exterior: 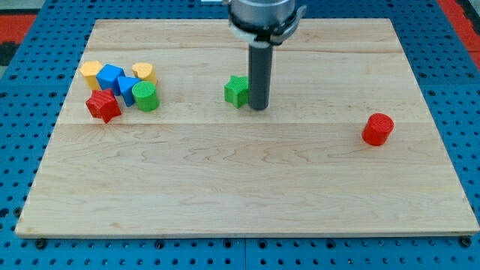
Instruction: Place your arm to the top left of the yellow hexagon
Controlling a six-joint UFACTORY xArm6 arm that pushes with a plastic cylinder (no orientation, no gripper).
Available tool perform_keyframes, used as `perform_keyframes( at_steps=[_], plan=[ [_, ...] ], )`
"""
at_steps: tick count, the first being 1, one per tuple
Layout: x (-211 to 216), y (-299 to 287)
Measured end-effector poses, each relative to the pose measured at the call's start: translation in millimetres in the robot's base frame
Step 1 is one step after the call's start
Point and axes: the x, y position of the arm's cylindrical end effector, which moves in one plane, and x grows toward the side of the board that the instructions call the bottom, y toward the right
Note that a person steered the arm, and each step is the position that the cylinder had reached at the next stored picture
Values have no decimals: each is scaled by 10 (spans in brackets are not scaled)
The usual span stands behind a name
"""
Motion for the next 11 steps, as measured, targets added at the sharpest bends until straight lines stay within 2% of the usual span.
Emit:
perform_keyframes(
  at_steps=[1,2,3,4,5,7,8,9,10,11],
  plan=[
    [-260,-278],
    [-302,-991],
    [-206,-920],
    [-32,-188],
    [-134,-28],
    [-828,-889],
    [-997,-1960],
    [-990,-3009],
    [-908,-3357],
    [-777,-3284]
  ],
)
